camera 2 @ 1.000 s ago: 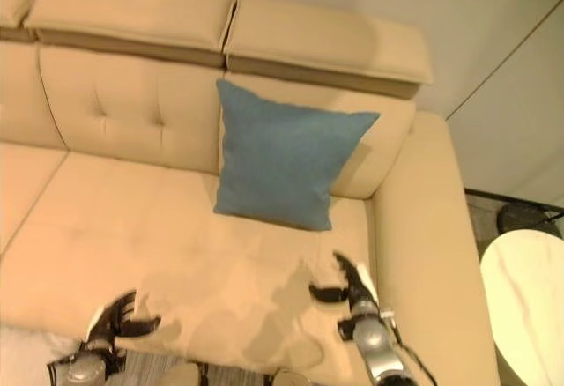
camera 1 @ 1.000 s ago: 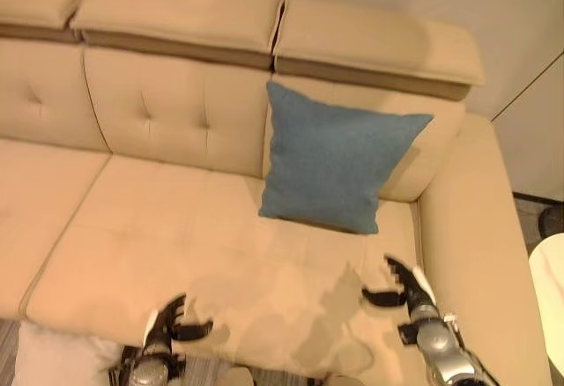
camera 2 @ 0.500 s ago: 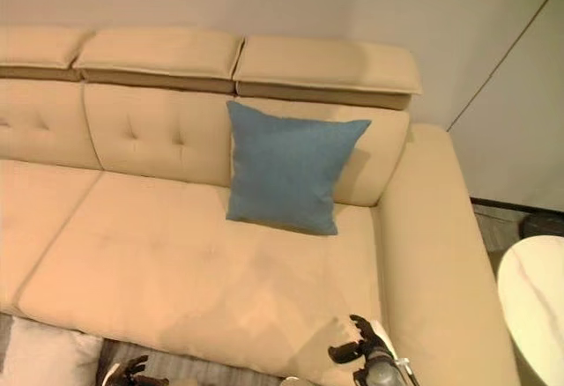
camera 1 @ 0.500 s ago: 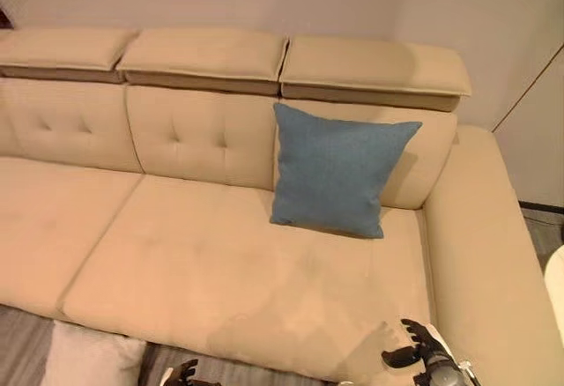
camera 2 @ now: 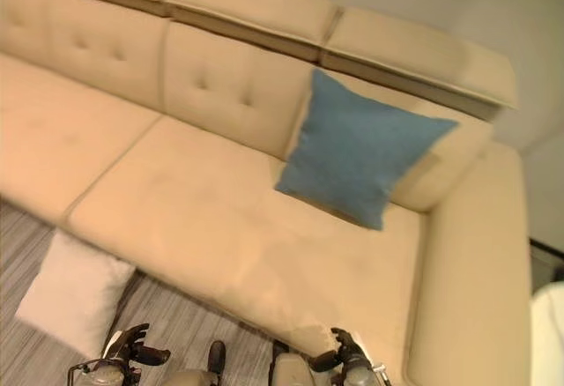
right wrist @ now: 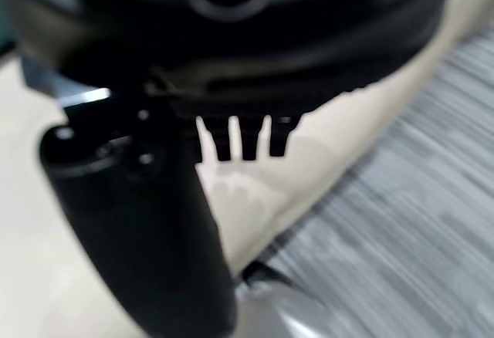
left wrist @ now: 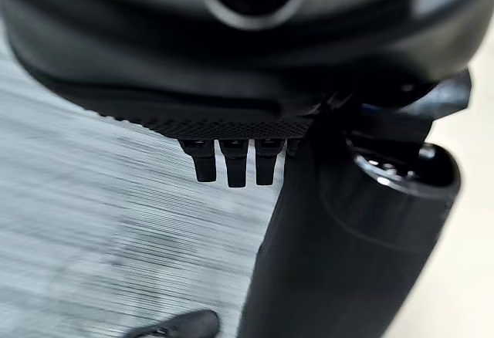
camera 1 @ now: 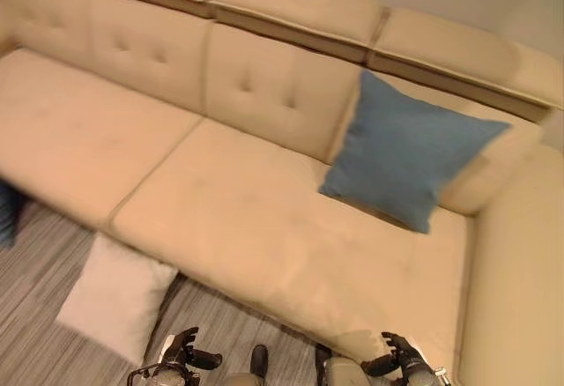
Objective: Pick up all the scattered cushions and arrange them neatly on the sofa.
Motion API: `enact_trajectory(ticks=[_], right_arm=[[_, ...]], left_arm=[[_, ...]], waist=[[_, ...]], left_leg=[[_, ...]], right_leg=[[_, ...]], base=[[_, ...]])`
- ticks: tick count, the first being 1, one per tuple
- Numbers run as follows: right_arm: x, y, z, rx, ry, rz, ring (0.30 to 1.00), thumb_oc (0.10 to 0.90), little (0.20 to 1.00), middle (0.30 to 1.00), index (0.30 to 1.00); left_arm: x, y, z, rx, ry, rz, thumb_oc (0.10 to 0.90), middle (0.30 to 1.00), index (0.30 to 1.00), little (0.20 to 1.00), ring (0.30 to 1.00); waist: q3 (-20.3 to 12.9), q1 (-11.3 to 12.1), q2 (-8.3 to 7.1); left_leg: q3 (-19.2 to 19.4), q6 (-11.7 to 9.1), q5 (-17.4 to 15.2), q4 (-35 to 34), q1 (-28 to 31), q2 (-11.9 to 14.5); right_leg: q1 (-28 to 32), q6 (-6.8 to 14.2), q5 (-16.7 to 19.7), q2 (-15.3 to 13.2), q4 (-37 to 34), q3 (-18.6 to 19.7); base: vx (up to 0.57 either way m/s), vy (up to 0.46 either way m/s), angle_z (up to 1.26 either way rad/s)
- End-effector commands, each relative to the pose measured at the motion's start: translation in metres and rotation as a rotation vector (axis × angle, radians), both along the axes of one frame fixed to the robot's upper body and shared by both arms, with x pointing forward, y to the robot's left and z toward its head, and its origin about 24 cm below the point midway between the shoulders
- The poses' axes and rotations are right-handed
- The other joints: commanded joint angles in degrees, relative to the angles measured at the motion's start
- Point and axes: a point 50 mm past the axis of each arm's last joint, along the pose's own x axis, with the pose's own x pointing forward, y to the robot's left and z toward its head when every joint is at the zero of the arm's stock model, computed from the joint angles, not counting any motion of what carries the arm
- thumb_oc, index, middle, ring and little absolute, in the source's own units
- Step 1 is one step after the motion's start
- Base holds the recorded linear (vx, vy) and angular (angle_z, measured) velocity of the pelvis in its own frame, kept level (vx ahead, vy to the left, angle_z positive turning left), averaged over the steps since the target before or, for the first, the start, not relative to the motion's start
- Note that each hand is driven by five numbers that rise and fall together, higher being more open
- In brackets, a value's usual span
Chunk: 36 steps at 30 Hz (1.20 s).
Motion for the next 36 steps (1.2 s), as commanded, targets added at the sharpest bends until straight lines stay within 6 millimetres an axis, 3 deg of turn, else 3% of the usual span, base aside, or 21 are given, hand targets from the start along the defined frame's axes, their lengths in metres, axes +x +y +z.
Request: enact_trajectory(ticks=[1,2,3,6,9,10,11,15,18,21,28,31,32,33,34,36], right_arm=[[0.024,-0.005,0.015,-0.011,-0.129,-0.011,0.900,0.800,0.900,0.900,0.900],[0.024,-0.005,0.015,-0.011,-0.129,-0.011,0.900,0.800,0.900,0.900,0.900],[0.033,-0.002,0.019,-0.012,-0.162,0.017,0.900,0.800,0.900,0.900,0.900],[0.045,-0.001,0.027,-0.023,-0.208,0.044,0.900,0.800,0.900,0.900,0.900],[0.054,-0.004,0.034,-0.038,-0.247,0.053,0.900,0.800,0.900,0.900,0.900],[0.051,-0.008,0.034,-0.056,-0.238,0.055,0.900,0.800,0.900,0.900,0.900],[0.048,-0.009,0.032,-0.064,-0.224,0.057,0.900,0.800,0.900,0.900,0.900],[0.040,-0.009,0.028,-0.056,-0.209,0.042,0.900,0.800,0.900,0.900,0.900],[0.034,-0.010,0.025,-0.061,-0.185,0.035,0.900,0.800,0.900,0.900,0.900],[0.029,-0.010,0.022,-0.059,-0.162,0.027,0.900,0.800,0.900,0.900,0.900],[0.025,-0.001,0.015,-0.050,-0.123,0.034,0.900,0.800,0.900,0.900,0.900],[0.027,0.007,0.014,-0.026,-0.127,0.040,0.900,0.800,0.900,0.900,0.900],[0.030,0.012,0.014,-0.014,-0.134,0.050,0.900,0.800,0.900,0.900,0.900],[0.031,0.015,0.014,-0.006,-0.138,0.055,0.900,0.800,0.900,0.900,0.900],[0.033,0.017,0.015,0.003,-0.149,0.057,0.900,0.800,0.900,0.900,0.900],[0.032,0.017,0.015,0.008,-0.150,0.048,0.900,0.800,0.900,0.900,0.900]], left_arm=[[0.005,0.014,0.007,0.053,-0.037,0.009,0.800,0.900,0.900,0.900,0.900],[0.005,0.014,0.007,0.053,-0.036,0.009,0.800,0.900,0.900,0.900,0.900],[0.006,0.016,0.008,0.058,-0.044,0.018,0.800,0.900,0.900,0.900,0.900],[0.015,0.011,0.010,0.044,-0.082,0.031,0.800,0.900,0.900,0.900,0.900],[0.022,0.006,0.011,0.034,-0.109,0.038,0.800,0.900,0.900,0.900,0.900],[0.021,0.000,0.009,0.021,-0.105,0.045,0.800,0.900,0.900,0.900,0.900],[0.018,-0.002,0.007,0.017,-0.094,0.042,0.800,0.900,0.900,0.900,0.900],[0.005,-0.004,0.001,0.008,-0.051,0.051,0.800,0.900,0.900,0.900,0.900],[0.007,-0.004,0.002,0.012,-0.052,0.041,0.800,0.900,0.900,0.900,0.900],[0.013,-0.002,0.005,0.010,-0.071,0.036,0.800,0.900,0.900,0.900,0.900],[0.002,0.009,0.004,0.033,-0.032,0.045,0.800,0.900,0.900,0.900,0.900],[0.000,0.025,0.009,0.078,-0.032,0.057,0.800,0.900,0.900,0.900,0.900],[0.002,0.031,0.012,0.089,-0.045,0.074,0.800,0.900,0.900,0.900,0.900],[0.001,0.032,0.013,0.092,-0.046,0.077,0.800,0.900,0.900,0.900,0.900],[-0.001,0.031,0.012,0.087,-0.042,0.075,0.800,0.900,0.900,0.900,0.900],[-0.004,0.030,0.010,0.083,-0.026,0.076,0.800,0.900,0.900,0.900,0.900]], waist=[[-3.27,0.01,-3.36],[-3.27,0.00,-3.36],[-3.31,0.51,-3.63],[-2.24,1.00,-3.02],[-0.79,0.94,-2.43],[-0.39,0.39,-2.68],[-0.57,0.12,-2.79],[-1.32,-1.52,-3.97],[-2.28,-3.17,-4.86],[-3.17,-4.10,-4.86],[-3.22,-2.51,-5.48],[-1.95,-1.29,-5.19],[-1.41,-1.33,-4.86],[-1.37,-1.64,-4.61],[-1.20,-2.66,-4.45],[-0.51,-4.00,-4.65]], left_leg=[[0.84,-1.89,-2.99,-0.54,-3.60,-0.99],[0.84,-1.89,-2.98,-0.54,-3.60,-0.99],[0.46,-3.06,-1.09,-0.83,-5.53,-0.44],[-0.56,-5.13,2.75,-1.82,-9.15,0.27],[-0.08,-5.83,4.98,-2.20,-11.78,0.54],[5.64,-4.59,3.03,-1.56,-11.73,1.15],[8.10,-4.41,2.27,-0.65,-11.18,1.82],[14.21,-3.89,-3.39,5.84,-7.95,3.86],[21.48,-4.50,-7.97,8.77,-4.09,6.51],[26.03,-5.49,-8.78,6.88,-0.88,8.62],[21.75,-3.02,-9.29,2.03,0.81,5.11],[18.46,-1.03,-9.92,1.33,1.88,2.77],[17.33,-0.14,-8.69,0.55,2.04,2.01],[16.19,-0.03,-8.51,-0.14,2.77,1.70],[13.74,0.01,-8.29,-1.29,4.04,0.65],[10.36,0.00,-8.75,-2.01,5.54,-1.25]], right_leg=[[2.73,-1.00,2.91,1.77,-3.04,-0.07],[2.74,-1.00,2.91,1.77,-3.05,-0.08],[3.87,-2.15,1.80,2.55,-6.98,-0.73],[3.49,-3.36,1.41,4.03,-10.14,-1.10],[3.11,-3.71,1.75,4.13,-10.91,-3.13],[2.79,-3.91,2.63,2.79,-11.70,-6.03],[2.80,-4.03,3.10,2.10,-12.05,-7.74],[2.84,-4.44,3.95,-0.68,-12.57,-14.59],[3.85,-3.67,4.55,-2.80,-13.93,-19.69],[5.02,-3.02,5.61,-4.06,-15.07,-24.17],[5.46,-1.63,5.67,-6.55,-10.47,-25.97],[2.99,-1.09,5.30,-9.82,-0.14,-24.61],[0.12,-1.32,6.89,-9.51,3.40,-22.06],[-1.32,-1.65,6.25,-7.74,4.38,-19.14],[-3.55,-1.77,5.44,-3.31,2.44,-13.84],[-6.23,-1.52,7.64,-0.20,-2.67,-10.51]], base=[[-0.06,-0.096,0.55],[-0.13,-0.174,0.29],[-0.18,-0.199,0.31],[-0.22,-0.172,0.50],[-0.28,-0.065,0.72],[-0.23,0.003,1.65],[-0.28,0.007,1.69],[-0.14,0.003,1.26],[-0.04,0.052,1.03],[-0.01,0.123,1.54],[0.02,0.191,0.52],[0.04,0.288,0.51],[0.09,0.275,1.04],[0.16,0.192,1.46],[0.23,0.122,1.37],[0.31,0.087,1.12]])
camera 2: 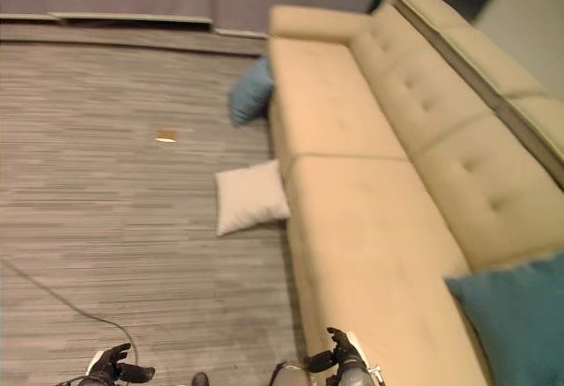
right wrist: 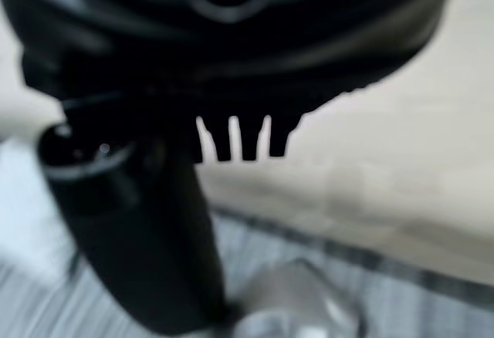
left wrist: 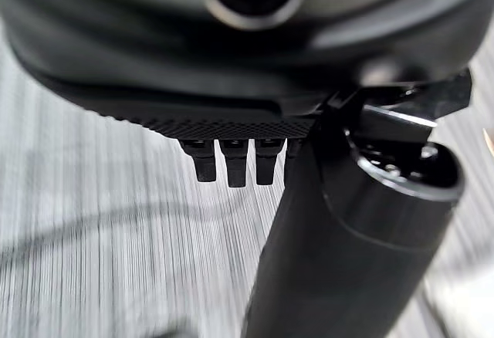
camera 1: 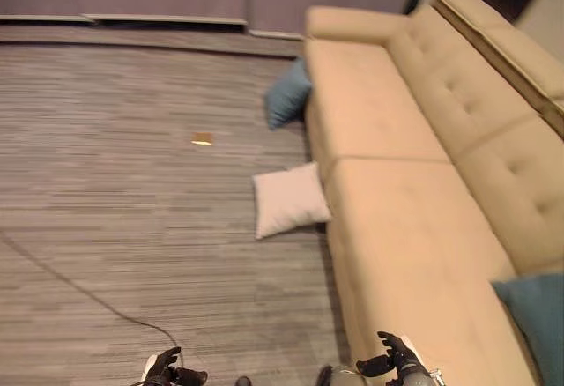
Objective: Pick up all the scattered cushions and arrange them neatly on the sofa.
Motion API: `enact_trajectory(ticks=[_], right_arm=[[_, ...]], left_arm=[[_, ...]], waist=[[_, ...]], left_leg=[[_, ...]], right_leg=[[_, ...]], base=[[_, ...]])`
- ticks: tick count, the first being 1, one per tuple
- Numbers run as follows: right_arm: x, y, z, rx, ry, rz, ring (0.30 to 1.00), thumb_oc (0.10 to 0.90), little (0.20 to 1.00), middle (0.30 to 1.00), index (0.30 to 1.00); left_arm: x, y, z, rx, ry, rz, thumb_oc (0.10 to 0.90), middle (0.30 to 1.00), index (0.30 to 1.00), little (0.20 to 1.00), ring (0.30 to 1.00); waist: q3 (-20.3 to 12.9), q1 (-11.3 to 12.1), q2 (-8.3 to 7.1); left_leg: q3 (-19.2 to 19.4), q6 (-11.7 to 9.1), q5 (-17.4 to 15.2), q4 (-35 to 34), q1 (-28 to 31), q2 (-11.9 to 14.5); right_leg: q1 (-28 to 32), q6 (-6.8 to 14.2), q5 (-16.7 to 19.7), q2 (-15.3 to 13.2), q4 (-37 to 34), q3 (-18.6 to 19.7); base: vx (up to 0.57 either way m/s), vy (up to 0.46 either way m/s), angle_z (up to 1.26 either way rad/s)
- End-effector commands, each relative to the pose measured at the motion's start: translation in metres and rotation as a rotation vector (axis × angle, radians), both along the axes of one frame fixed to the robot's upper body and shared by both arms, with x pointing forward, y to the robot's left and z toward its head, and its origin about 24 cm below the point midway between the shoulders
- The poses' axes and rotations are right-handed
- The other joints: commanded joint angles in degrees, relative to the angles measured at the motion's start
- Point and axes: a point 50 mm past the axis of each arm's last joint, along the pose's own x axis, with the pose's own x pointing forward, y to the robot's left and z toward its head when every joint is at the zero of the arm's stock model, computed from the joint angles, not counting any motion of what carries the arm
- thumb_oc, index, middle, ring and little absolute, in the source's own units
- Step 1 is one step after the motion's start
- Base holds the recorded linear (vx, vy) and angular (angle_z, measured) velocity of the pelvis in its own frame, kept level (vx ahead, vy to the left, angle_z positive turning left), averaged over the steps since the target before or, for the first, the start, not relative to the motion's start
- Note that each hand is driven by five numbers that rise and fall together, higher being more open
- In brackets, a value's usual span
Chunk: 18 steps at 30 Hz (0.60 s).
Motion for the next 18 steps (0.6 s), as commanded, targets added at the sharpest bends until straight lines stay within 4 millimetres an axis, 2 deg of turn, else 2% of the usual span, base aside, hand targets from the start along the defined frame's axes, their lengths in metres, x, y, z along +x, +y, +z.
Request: enact_trajectory(ticks=[1,3,4,5,6,7,8,9,11,12,13,14,15,16,17,18], right_arm=[[0.026,-0.012,0.014,-0.030,-0.103,-0.034,0.900,0.800,0.900,0.900,0.900],[0.018,-0.014,0.011,-0.030,-0.079,-0.049,0.900,0.800,0.900,0.900,0.900],[0.016,-0.016,0.010,-0.034,-0.074,-0.055,0.900,0.800,0.900,0.900,0.900],[0.006,-0.020,0.007,-0.037,-0.053,-0.073,0.900,0.800,0.900,0.900,0.900],[0.003,-0.021,0.006,-0.041,-0.044,-0.077,0.900,0.800,0.900,0.900,0.900],[-0.004,-0.024,0.004,-0.040,-0.025,-0.093,0.900,0.800,0.900,0.900,0.900],[-0.005,-0.025,0.004,-0.042,-0.023,-0.092,0.900,0.800,0.900,0.900,0.900],[-0.003,-0.025,0.005,-0.045,-0.034,-0.082,0.900,0.800,0.900,0.900,0.900],[-0.001,-0.026,0.006,-0.053,-0.035,-0.083,0.900,0.800,0.900,0.900,0.900],[0.000,-0.027,0.006,-0.056,-0.030,-0.085,0.900,0.800,0.900,0.900,0.900],[0.000,-0.027,0.005,-0.057,-0.024,-0.079,0.900,0.800,0.900,0.900,0.900],[0.000,-0.026,0.005,-0.059,-0.020,-0.077,0.900,0.800,0.900,0.900,0.900],[0.000,-0.026,0.005,-0.063,-0.019,-0.072,0.900,0.800,0.900,0.900,0.900],[0.000,-0.025,0.005,-0.063,-0.016,-0.069,0.900,0.800,0.900,0.900,0.900],[0.001,-0.025,0.005,-0.070,-0.018,-0.066,0.900,0.800,0.900,0.900,0.900],[0.000,-0.025,0.005,-0.073,-0.016,-0.068,0.900,0.800,0.900,0.900,0.900]], left_arm=[[0.017,0.004,0.007,0.007,-0.062,-0.015,0.800,0.900,0.900,0.900,0.900],[0.016,0.001,0.005,-0.005,-0.043,-0.027,0.800,0.900,0.900,0.900,0.900],[0.016,-0.002,0.004,-0.010,-0.043,-0.035,0.800,0.900,0.900,0.900,0.900],[0.016,-0.007,0.002,-0.020,-0.037,-0.058,0.800,0.900,0.900,0.900,0.900],[0.016,-0.009,0.001,-0.025,-0.034,-0.060,0.800,0.900,0.900,0.900,0.900],[0.012,-0.014,-0.002,-0.041,-0.027,-0.061,0.800,0.900,0.900,0.900,0.900],[0.011,-0.016,-0.002,-0.045,-0.024,-0.068,0.800,0.900,0.900,0.900,0.900],[0.015,-0.018,-0.002,-0.046,-0.036,-0.083,0.800,0.900,0.900,0.900,0.900],[0.019,-0.019,0.000,-0.046,-0.051,-0.090,0.800,0.900,0.900,0.900,0.900],[0.022,-0.019,0.001,-0.047,-0.059,-0.092,0.800,0.900,0.900,0.900,0.900],[0.021,-0.018,0.001,-0.045,-0.055,-0.089,0.800,0.900,0.900,0.900,0.900],[0.019,-0.016,0.001,-0.042,-0.047,-0.088,0.800,0.900,0.900,0.900,0.900],[0.017,-0.015,0.000,-0.035,-0.044,-0.085,0.800,0.900,0.900,0.900,0.900],[0.016,-0.015,0.000,-0.038,-0.040,-0.082,0.800,0.900,0.900,0.900,0.900],[0.014,-0.014,0.000,-0.040,-0.042,-0.063,0.800,0.900,0.900,0.900,0.900],[0.016,-0.015,0.000,-0.047,-0.050,-0.055,0.800,0.900,0.900,0.900,0.900]], waist=[[4.63,-3.27,-2.30],[4.82,-5.19,-2.23],[4.84,-5.53,-2.25],[4.23,-6.16,-2.08],[3.81,-6.53,-1.83],[2.75,-7.48,-1.37],[2.61,-7.90,-1.12],[2.89,-8.01,-1.55],[3.46,-7.55,-2.40],[3.76,-6.78,-3.23],[3.54,-6.38,-3.64],[3.41,-5.87,-3.71],[3.42,-5.08,-3.87],[3.45,-4.65,-3.66],[3.94,-2.81,-3.12],[4.12,-2.37,-3.25]], left_leg=[[-2.09,-3.97,-3.14,-2.11,1.17,-2.13],[-5.83,-4.54,-3.85,-2.26,2.96,-3.84],[-6.62,-4.65,-4.17,-2.15,3.49,-4.21],[-7.43,-4.68,-5.10,-1.92,4.44,-4.66],[-7.71,-4.98,-5.51,-1.52,4.78,-4.59],[-7.43,-6.10,-6.83,-0.03,5.47,-4.04],[-7.05,-6.93,-6.67,2.09,5.29,-3.78],[-4.57,-9.61,-4.63,10.08,2.57,-3.42],[-0.55,-11.00,-3.41,18.04,-1.76,-1.88],[3.11,-10.00,-4.84,19.92,-5.74,0.44],[4.35,-8.85,-6.58,18.11,-7.07,1.54],[4.62,-8.27,-6.82,16.16,-7.61,2.18],[4.43,-8.27,-4.43,14.07,-9.91,3.11],[3.95,-8.27,-3.39,11.84,-9.96,3.58],[-1.19,-9.67,3.25,5.70,-13.48,4.95],[-2.74,-9.86,4.04,5.13,-14.22,4.62]], right_leg=[[5.99,-0.22,5.23,4.78,-16.96,-1.89],[3.78,0.77,7.40,6.13,-19.66,-0.49],[4.58,0.59,7.42,5.93,-20.13,-0.55],[5.88,-0.61,7.06,5.63,-19.91,-0.56],[6.15,-0.80,6.82,5.69,-19.50,-0.69],[7.92,-1.43,5.98,5.39,-20.22,-1.74],[9.02,-1.70,5.68,5.54,-20.66,-2.11],[11.26,-2.16,5.48,5.44,-21.73,-1.87],[13.36,-2.82,4.73,4.64,-22.71,-1.96],[14.80,-3.02,3.63,3.90,-22.92,-1.74],[15.24,-2.69,3.07,3.48,-22.92,-1.51],[15.59,-2.47,2.62,3.62,-22.86,-1.23],[16.47,-2.10,1.79,3.79,-22.83,-0.59],[16.82,-2.22,1.40,4.14,-22.80,-0.22],[18.43,-2.31,-0.27,5.61,-21.62,2.42],[19.10,-2.15,-0.86,5.75,-21.03,3.51]], base=[[0.32,0.044,1.07],[0.35,0.014,1.47],[0.42,-0.040,1.39],[0.33,-0.063,1.44],[0.46,-0.125,1.25],[0.39,-0.111,1.63],[0.42,-0.119,1.01],[0.24,-0.064,0.81],[0.17,-0.050,0.14],[0.20,-0.024,-0.19],[0.22,-0.001,-0.39],[0.23,0.039,-0.39],[0.21,0.060,-0.75],[0.38,0.208,-0.89],[0.36,0.230,-0.99],[0.40,0.275,-0.85]])
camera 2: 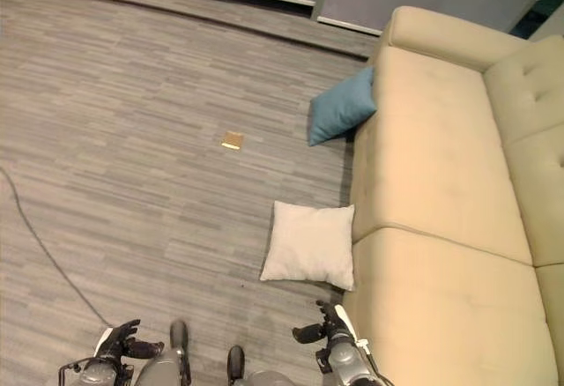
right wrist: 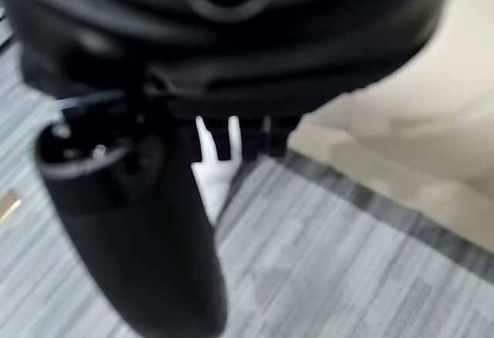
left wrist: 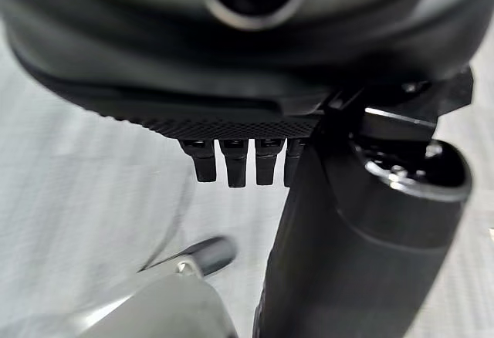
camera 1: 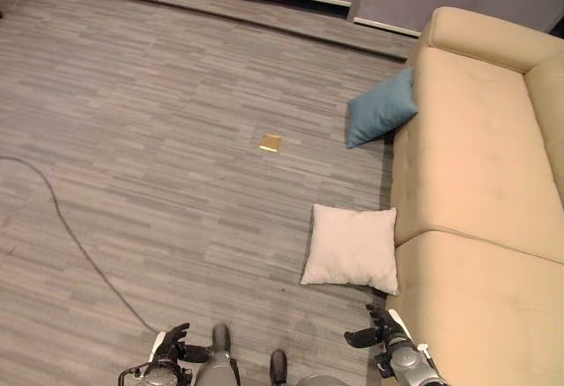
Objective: Pick up all the scattered cushions and arrange them neatly on the sofa.
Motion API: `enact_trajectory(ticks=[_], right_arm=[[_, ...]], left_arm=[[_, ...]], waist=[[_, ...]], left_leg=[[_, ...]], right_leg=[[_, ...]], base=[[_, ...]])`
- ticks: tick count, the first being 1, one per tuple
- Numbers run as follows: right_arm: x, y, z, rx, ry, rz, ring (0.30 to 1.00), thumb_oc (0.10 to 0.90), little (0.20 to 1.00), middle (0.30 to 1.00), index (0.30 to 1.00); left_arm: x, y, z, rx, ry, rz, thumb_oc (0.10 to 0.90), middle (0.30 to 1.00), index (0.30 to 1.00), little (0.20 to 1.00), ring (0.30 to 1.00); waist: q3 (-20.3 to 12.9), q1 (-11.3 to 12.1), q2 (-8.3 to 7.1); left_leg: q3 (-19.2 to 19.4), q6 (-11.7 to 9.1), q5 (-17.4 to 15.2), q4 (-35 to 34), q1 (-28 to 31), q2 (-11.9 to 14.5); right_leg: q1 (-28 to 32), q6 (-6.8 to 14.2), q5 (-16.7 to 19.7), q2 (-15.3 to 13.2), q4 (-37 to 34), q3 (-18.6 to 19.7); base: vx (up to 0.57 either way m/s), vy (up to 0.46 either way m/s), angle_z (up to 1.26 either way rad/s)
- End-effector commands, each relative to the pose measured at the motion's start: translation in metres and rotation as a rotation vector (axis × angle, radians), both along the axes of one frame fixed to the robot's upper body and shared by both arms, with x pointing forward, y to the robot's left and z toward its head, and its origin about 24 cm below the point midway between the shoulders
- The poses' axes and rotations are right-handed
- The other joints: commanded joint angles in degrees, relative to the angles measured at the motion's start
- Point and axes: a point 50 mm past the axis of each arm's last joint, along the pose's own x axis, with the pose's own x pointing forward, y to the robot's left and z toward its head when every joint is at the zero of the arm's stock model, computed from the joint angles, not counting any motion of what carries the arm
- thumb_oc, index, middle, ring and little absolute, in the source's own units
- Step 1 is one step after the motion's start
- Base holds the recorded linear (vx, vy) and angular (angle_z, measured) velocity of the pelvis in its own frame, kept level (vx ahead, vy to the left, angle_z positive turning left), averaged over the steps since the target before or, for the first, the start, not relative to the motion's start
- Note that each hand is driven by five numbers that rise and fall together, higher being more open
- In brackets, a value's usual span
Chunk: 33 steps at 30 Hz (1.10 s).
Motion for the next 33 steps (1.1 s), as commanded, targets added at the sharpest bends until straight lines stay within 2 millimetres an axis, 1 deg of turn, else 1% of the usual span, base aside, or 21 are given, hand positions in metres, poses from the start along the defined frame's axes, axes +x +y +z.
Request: enact_trajectory(ticks=[1,2,4,7,9,10,11,12,13,14,17,18,19,20,22,24,25,26,28,32,33], right_arm=[[-0.019,-0.019,-0.002,-0.054,0.015,-0.035,0.900,0.800,0.900,0.900,0.900],[-0.024,-0.017,-0.005,-0.051,0.040,-0.029,0.900,0.800,0.900,0.900,0.900],[-0.022,-0.014,-0.005,-0.046,0.037,-0.022,0.900,0.800,0.900,0.900,0.900],[-0.006,-0.004,0.000,-0.033,-0.002,0.033,0.900,0.800,0.900,0.900,0.900],[-0.001,-0.002,0.002,-0.038,-0.013,0.048,0.900,0.800,0.900,0.900,0.900],[0.001,-0.002,0.003,-0.041,-0.012,0.057,0.900,0.800,0.900,0.900,0.900],[0.002,-0.002,0.003,-0.044,-0.010,0.063,0.900,0.800,0.900,0.900,0.900],[0.005,-0.003,0.004,-0.057,-0.014,0.076,0.900,0.800,0.900,0.900,0.900],[0.005,-0.005,0.004,-0.065,-0.011,0.076,0.900,0.800,0.900,0.900,0.900],[-0.002,-0.008,0.002,-0.063,0.005,0.057,0.900,0.800,0.900,0.900,0.900],[-0.014,-0.016,-0.002,-0.070,0.035,0.016,0.900,0.800,0.900,0.900,0.900],[-0.018,-0.020,-0.003,-0.080,0.050,0.005,0.900,0.800,0.900,0.900,0.900],[-0.017,-0.022,-0.002,-0.081,0.042,-0.001,0.900,0.800,0.900,0.900,0.900],[-0.017,-0.023,-0.002,-0.080,0.043,-0.008,0.900,0.800,0.900,0.900,0.900],[-0.018,-0.027,-0.001,-0.085,0.039,-0.026,0.900,0.800,0.900,0.900,0.900],[-0.016,-0.027,0.000,-0.087,0.032,-0.030,0.900,0.800,0.900,0.900,0.900],[-0.015,-0.028,0.000,-0.101,0.034,-0.026,0.900,0.800,0.900,0.900,0.900],[-0.015,-0.029,0.001,-0.105,0.035,-0.025,0.900,0.800,0.900,0.900,0.900],[-0.018,-0.030,-0.001,-0.103,0.050,-0.027,0.900,0.800,0.900,0.900,0.900],[-0.022,-0.023,-0.004,-0.078,0.069,-0.022,0.900,0.800,0.900,0.900,0.900],[-0.021,-0.021,-0.004,-0.076,0.070,-0.011,0.900,0.800,0.900,0.900,0.900]], left_arm=[[-0.027,0.006,-0.007,0.031,0.085,0.007,0.800,0.900,0.900,0.900,0.900],[-0.033,0.005,-0.009,0.028,0.109,0.007,0.800,0.900,0.900,0.900,0.900],[-0.030,0.006,-0.008,0.032,0.103,0.007,0.800,0.900,0.900,0.900,0.900],[-0.017,0.010,-0.003,0.057,0.072,-0.034,0.800,0.900,0.900,0.900,0.900],[-0.016,0.010,-0.002,0.050,0.061,-0.021,0.800,0.900,0.900,0.900,0.900],[-0.017,0.012,-0.002,0.048,0.063,-0.010,0.800,0.900,0.900,0.900,0.900],[-0.017,0.013,-0.002,0.050,0.066,-0.006,0.800,0.900,0.900,0.900,0.900],[-0.016,0.015,-0.001,0.057,0.070,-0.003,0.800,0.900,0.900,0.900,0.900],[-0.014,0.017,0.000,0.067,0.072,-0.012,0.800,0.900,0.900,0.900,0.900],[-0.014,0.014,-0.001,0.070,0.078,-0.044,0.800,0.900,0.900,0.900,0.900],[-0.015,0.011,-0.002,0.056,0.083,-0.056,0.800,0.900,0.900,0.900,0.900],[-0.013,0.009,-0.003,0.053,0.079,-0.065,0.800,0.900,0.900,0.900,0.900],[-0.011,0.005,-0.003,0.046,0.072,-0.074,0.800,0.900,0.900,0.900,0.900],[-0.011,0.002,-0.004,0.038,0.072,-0.070,0.800,0.900,0.900,0.900,0.900],[-0.012,-0.003,-0.006,0.022,0.081,-0.071,0.800,0.900,0.900,0.900,0.900],[-0.009,-0.008,-0.007,0.011,0.072,-0.081,0.800,0.900,0.900,0.900,0.900],[-0.006,-0.011,-0.007,0.004,0.059,-0.081,0.800,0.900,0.900,0.900,0.900],[-0.004,-0.014,-0.007,-0.004,0.056,-0.083,0.800,0.900,0.900,0.900,0.900],[-0.010,-0.016,-0.010,-0.012,0.078,-0.085,0.800,0.900,0.900,0.900,0.900],[-0.016,-0.015,-0.011,-0.008,0.100,-0.091,0.800,0.900,0.900,0.900,0.900],[-0.015,-0.012,-0.010,0.000,0.093,-0.088,0.800,0.900,0.900,0.900,0.900]], waist=[[-1.34,1.78,0.45],[-2.72,1.63,0.45],[-2.92,1.66,0.22],[-2.14,1.22,0.22],[-2.21,2.22,0.69],[-2.51,2.60,0.63],[-2.56,2.71,0.58],[-2.12,2.67,0.64],[-1.59,2.22,0.38],[-1.91,1.07,-0.71],[-2.87,0.39,-1.81],[-2.99,0.29,-2.24],[-2.77,0.78,-2.01],[-2.80,0.94,-1.97],[-3.10,1.28,-2.16],[-2.50,2.49,-0.91],[-2.13,3.29,-0.19],[-1.89,3.42,0.20],[-2.59,3.24,0.74],[-3.69,3.03,0.99],[-3.34,3.00,1.36]], left_leg=[[-5.03,0.86,0.16,-0.90,6.36,-1.98],[-4.63,2.06,-0.70,-0.60,8.16,-3.11],[-3.39,3.37,-1.51,-0.58,9.57,-3.67],[-0.02,6.05,-3.34,-1.50,13.30,-3.98],[1.88,6.30,-4.78,-2.82,16.21,-3.80],[3.37,6.14,-5.21,-3.79,17.35,-3.69],[4.27,6.04,-5.46,-4.35,18.13,-3.70],[5.80,5.82,-5.98,-4.73,19.34,-3.68],[6.71,5.70,-6.90,-4.23,20.34,-3.85],[6.80,5.35,-8.60,-2.34,20.73,-4.62],[8.40,3.46,-10.96,4.36,19.84,-3.66],[8.71,2.03,-10.20,11.94,18.37,-2.01],[6.34,1.36,-7.74,17.34,16.25,-2.01],[5.09,1.56,-7.79,17.66,15.46,-2.39],[2.69,2.46,-9.69,13.47,12.84,-2.55],[-3.89,1.78,-4.30,4.19,10.42,-2.71],[-10.42,1.32,-1.49,0.73,8.41,-3.92],[-12.43,1.15,-0.89,0.92,7.77,-4.75],[-12.80,1.56,-1.46,-1.32,10.34,-4.57],[-7.01,4.43,-3.77,-0.29,12.71,-5.35],[-5.50,5.52,-4.58,-0.35,13.61,-5.42]], right_leg=[[-7.44,6.58,-5.43,-3.41,11.42,2.93],[-7.28,7.79,-5.50,-4.85,14.75,4.01],[-8.82,8.76,-4.45,-5.87,19.59,5.13],[-13.71,10.58,1.40,-7.96,30.15,5.53],[-14.82,10.18,0.54,-10.65,28.90,-0.76],[-14.74,9.62,-0.65,-11.45,24.47,-5.96],[-15.92,9.31,-0.37,-11.27,22.89,-9.15],[-17.88,9.49,0.57,-11.68,20.63,-14.92],[-18.26,9.48,0.61,-11.85,18.79,-18.39],[-16.09,8.66,0.38,-9.46,14.87,-14.56],[-13.00,7.30,0.01,-8.70,12.06,-14.43],[-10.89,6.10,-0.32,-7.67,10.67,-12.80],[-9.74,4.83,-1.01,-6.23,9.52,-10.58],[-9.27,4.68,-1.16,-5.75,9.10,-9.46],[-7.96,5.48,-1.69,-5.63,7.90,-6.07],[-6.66,5.79,-2.61,-3.60,7.91,-1.64],[-6.11,5.69,-3.42,-2.49,8.57,1.42],[-5.72,5.79,-3.88,-2.18,9.12,2.96],[-5.30,6.01,-4.36,-1.96,9.54,4.72],[-7.20,8.65,-3.42,-4.67,12.96,9.25],[-9.18,9.76,-2.53,-5.22,16.58,9.68]], base=[[0.41,0.366,-1.34],[0.41,0.400,-1.39],[0.31,0.342,-1.25],[0.19,0.273,-0.51],[0.21,0.196,-0.60],[0.21,0.076,-1.15],[0.22,0.065,-1.21],[0.21,0.025,-1.17],[0.25,-0.064,-0.97],[0.25,-0.127,-0.83],[0.22,-0.161,0.20],[0.21,-0.146,0.13],[0.19,-0.098,-0.12],[0.18,0.019,-0.39],[0.25,0.101,-1.01],[0.30,0.176,-1.08],[0.24,0.182,-0.91],[0.21,0.175,-1.35],[0.22,0.202,-2.29],[0.24,0.339,-1.54],[0.12,0.271,-1.28]])
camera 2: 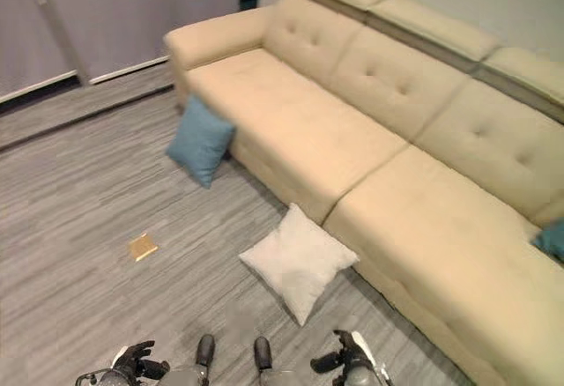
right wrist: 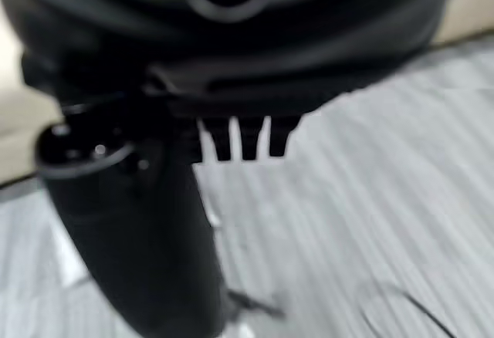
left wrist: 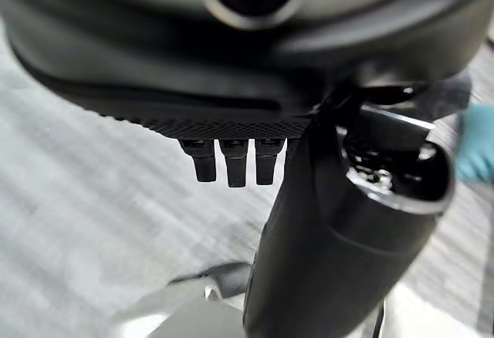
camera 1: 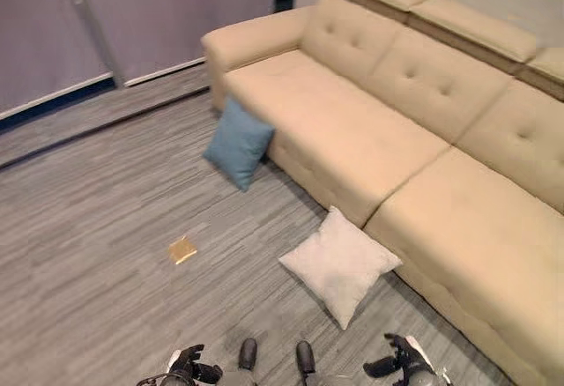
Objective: Pick up all the scattered cushions and arrange them neatly on the sofa.
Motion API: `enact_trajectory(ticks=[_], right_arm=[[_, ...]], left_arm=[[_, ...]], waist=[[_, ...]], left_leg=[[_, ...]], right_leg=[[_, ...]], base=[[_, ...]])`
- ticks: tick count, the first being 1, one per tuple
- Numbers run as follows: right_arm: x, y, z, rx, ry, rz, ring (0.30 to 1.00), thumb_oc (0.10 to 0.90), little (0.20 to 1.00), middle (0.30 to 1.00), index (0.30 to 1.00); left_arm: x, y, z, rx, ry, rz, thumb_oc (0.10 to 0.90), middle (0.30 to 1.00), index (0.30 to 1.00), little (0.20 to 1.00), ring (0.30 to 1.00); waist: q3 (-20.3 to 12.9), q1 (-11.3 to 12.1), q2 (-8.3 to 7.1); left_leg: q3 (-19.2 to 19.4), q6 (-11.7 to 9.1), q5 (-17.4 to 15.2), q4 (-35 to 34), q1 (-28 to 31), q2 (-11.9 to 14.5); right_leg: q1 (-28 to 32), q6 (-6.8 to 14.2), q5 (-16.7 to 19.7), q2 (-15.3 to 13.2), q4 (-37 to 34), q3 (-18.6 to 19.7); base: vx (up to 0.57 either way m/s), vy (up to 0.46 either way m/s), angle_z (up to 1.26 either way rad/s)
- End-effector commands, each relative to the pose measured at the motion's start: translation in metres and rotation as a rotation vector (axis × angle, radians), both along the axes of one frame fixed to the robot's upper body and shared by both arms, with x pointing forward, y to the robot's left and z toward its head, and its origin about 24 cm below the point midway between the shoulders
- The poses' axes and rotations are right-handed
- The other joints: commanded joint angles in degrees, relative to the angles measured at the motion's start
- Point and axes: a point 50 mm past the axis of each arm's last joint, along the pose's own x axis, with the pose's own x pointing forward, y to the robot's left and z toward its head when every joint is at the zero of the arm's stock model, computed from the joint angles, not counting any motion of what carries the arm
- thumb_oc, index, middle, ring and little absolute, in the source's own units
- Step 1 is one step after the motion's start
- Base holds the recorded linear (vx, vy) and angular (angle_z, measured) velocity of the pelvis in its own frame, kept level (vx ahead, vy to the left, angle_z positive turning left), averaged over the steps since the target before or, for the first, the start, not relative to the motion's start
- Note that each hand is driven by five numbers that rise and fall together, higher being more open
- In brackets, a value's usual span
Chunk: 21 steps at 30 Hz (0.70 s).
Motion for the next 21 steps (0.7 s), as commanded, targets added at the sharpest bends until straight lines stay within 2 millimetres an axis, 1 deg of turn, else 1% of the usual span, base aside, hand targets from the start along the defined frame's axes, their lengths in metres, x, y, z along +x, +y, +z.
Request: enact_trajectory(ticks=[1,2,3,5,6,7,8,10,11,13,14,15,16,17,19,20,21], right_arm=[[0.037,0.002,0.014,0.002,-0.120,0.020,0.900,0.800,0.900,0.900,0.900],[0.039,0.002,0.015,0.001,-0.130,0.023,0.900,0.800,0.900,0.900,0.900],[0.044,0.003,0.017,0.003,-0.146,0.025,0.900,0.800,0.900,0.900,0.900],[0.048,0.004,0.019,0.006,-0.169,0.027,0.900,0.800,0.900,0.900,0.900],[0.049,0.004,0.020,0.002,-0.173,0.031,0.900,0.800,0.900,0.900,0.900],[0.050,0.003,0.020,-0.005,-0.172,0.037,0.900,0.800,0.900,0.900,0.900],[0.053,0.000,0.022,-0.020,-0.175,0.043,0.900,0.800,0.900,0.900,0.900],[0.055,-0.001,0.023,-0.028,-0.178,0.049,0.900,0.800,0.900,0.900,0.900],[0.055,-0.002,0.023,-0.031,-0.177,0.053,0.900,0.800,0.900,0.900,0.900],[0.056,-0.003,0.024,-0.035,-0.177,0.056,0.900,0.800,0.900,0.900,0.900],[0.055,-0.005,0.024,-0.036,-0.179,0.045,0.900,0.800,0.900,0.900,0.900],[0.051,-0.005,0.022,-0.033,-0.166,0.043,0.900,0.800,0.900,0.900,0.900],[0.045,-0.009,0.020,-0.040,-0.151,0.028,0.900,0.800,0.900,0.900,0.900],[0.040,-0.010,0.019,-0.040,-0.141,0.016,0.900,0.800,0.900,0.900,0.900],[0.035,-0.011,0.017,-0.031,-0.137,-0.008,0.900,0.800,0.900,0.900,0.900],[0.033,-0.012,0.017,-0.030,-0.133,-0.014,0.900,0.800,0.900,0.900,0.900],[0.034,-0.013,0.017,-0.033,-0.138,-0.018,0.900,0.800,0.900,0.900,0.900]], left_arm=[[0.016,0.020,0.012,0.049,-0.090,-0.029,0.800,0.900,0.900,0.900,0.900],[0.017,0.022,0.013,0.056,-0.094,-0.025,0.800,0.900,0.900,0.900,0.900],[0.018,0.025,0.014,0.064,-0.097,-0.024,0.800,0.900,0.900,0.900,0.900],[0.017,0.029,0.015,0.075,-0.094,-0.015,0.800,0.900,0.900,0.900,0.900],[0.016,0.029,0.015,0.074,-0.092,-0.010,0.800,0.900,0.900,0.900,0.900],[0.015,0.029,0.015,0.072,-0.092,-0.006,0.800,0.900,0.900,0.900,0.900],[0.015,0.030,0.015,0.069,-0.089,0.000,0.800,0.900,0.900,0.900,0.900],[0.015,0.029,0.014,0.066,-0.087,0.002,0.800,0.900,0.900,0.900,0.900],[0.014,0.029,0.014,0.064,-0.084,0.003,0.800,0.900,0.900,0.900,0.900],[0.016,0.029,0.014,0.065,-0.083,-0.007,0.800,0.900,0.900,0.900,0.900],[0.018,0.027,0.015,0.062,-0.090,-0.017,0.800,0.900,0.900,0.900,0.900],[0.018,0.026,0.014,0.061,-0.086,-0.030,0.800,0.900,0.900,0.900,0.900],[0.017,0.022,0.012,0.048,-0.081,-0.033,0.800,0.900,0.900,0.900,0.900],[0.015,0.019,0.011,0.040,-0.076,-0.036,0.800,0.900,0.900,0.900,0.900],[0.012,0.015,0.009,0.027,-0.066,-0.049,0.800,0.900,0.900,0.900,0.900],[0.013,0.013,0.009,0.019,-0.068,-0.057,0.800,0.900,0.900,0.900,0.900],[0.014,0.011,0.009,0.015,-0.070,-0.062,0.800,0.900,0.900,0.900,0.900]], waist=[[0.91,1.94,-3.13],[1.33,2.07,-2.97],[1.79,2.32,-2.76],[2.12,2.82,-2.28],[2.11,3.04,-2.13],[2.16,3.21,-2.07],[2.17,3.40,-2.10],[2.45,3.46,-2.27],[2.70,3.48,-1.90],[3.04,3.13,-1.64],[3.17,2.49,-2.06],[2.88,2.20,-2.40],[2.24,2.14,-2.58],[1.91,2.06,-2.63],[1.26,1.64,-2.57],[1.32,1.58,-2.63],[1.84,1.73,-2.78]], left_leg=[[2.97,-2.32,-1.48,-1.13,3.96,1.79],[3.70,-1.97,-1.63,-1.30,4.31,1.89],[4.80,-1.67,-1.88,-1.62,4.83,2.13],[6.58,-1.38,-2.72,-2.22,6.24,2.29],[7.50,-1.33,-3.24,-2.74,7.35,2.22],[8.20,-1.31,-3.70,-3.27,8.34,2.11],[9.12,-1.23,-4.31,-3.71,9.39,1.71],[9.94,-1.15,-4.93,-4.15,10.70,1.16],[9.83,-1.39,-6.02,-4.40,11.93,1.48],[9.79,-1.54,-6.38,-4.53,12.50,1.56],[9.63,-1.46,-5.98,-4.06,12.38,0.97],[9.23,-1.49,-6.69,-3.71,12.78,0.40],[8.92,-2.02,-7.59,-2.75,13.30,0.18],[9.09,-2.50,-8.18,-1.92,13.60,0.35],[9.99,-4.44,-8.48,1.44,13.41,1.29],[10.56,-5.45,-7.61,5.07,12.36,2.22],[10.59,-6.70,-5.71,10.49,10.17,3.05]], right_leg=[[2.82,7.51,-3.26,-0.02,14.51,-2.64],[1.50,8.12,-2.32,-0.49,16.57,-3.78],[-0.03,8.65,-1.76,-1.44,18.69,-6.03],[-1.16,8.45,-1.66,-4.08,19.96,-12.63],[-1.26,7.95,-2.01,-5.32,18.86,-16.25],[-1.23,7.39,-1.96,-5.98,17.19,-19.34],[-2.51,6.82,-0.94,-5.89,14.04,-23.17],[-4.71,6.95,0.93,-5.95,11.17,-27.45],[-5.43,7.57,0.68,-5.62,10.72,-28.71],[-5.91,7.69,0.68,-5.31,9.97,-29.34],[-5.83,7.48,1.47,-5.25,8.68,-28.71],[-4.96,6.90,1.55,-4.19,7.39,-26.96],[-3.87,6.24,2.07,-3.93,6.42,-26.94],[-2.55,5.87,1.82,-3.80,5.47,-27.64],[-0.01,5.16,1.13,-3.36,3.89,-28.47],[1.31,4.88,0.90,-3.23,3.09,-28.86],[2.24,4.20,0.65,-3.07,2.80,-28.66]], base=[[0.09,0.243,-1.36],[0.03,0.159,-1.38],[0.03,0.149,-0.99],[0.08,0.135,-0.60],[0.14,0.087,-0.95],[0.19,0.048,-1.37],[0.18,0.023,-1.09],[0.21,0.005,-0.59],[0.24,-0.021,-0.26],[0.13,-0.031,-0.35],[0.07,-0.062,-0.80],[0.20,-0.123,-0.44],[0.26,-0.140,0.27],[0.26,-0.152,0.89],[0.19,-0.138,0.78],[0.15,-0.156,0.64],[0.09,-0.131,0.55]])
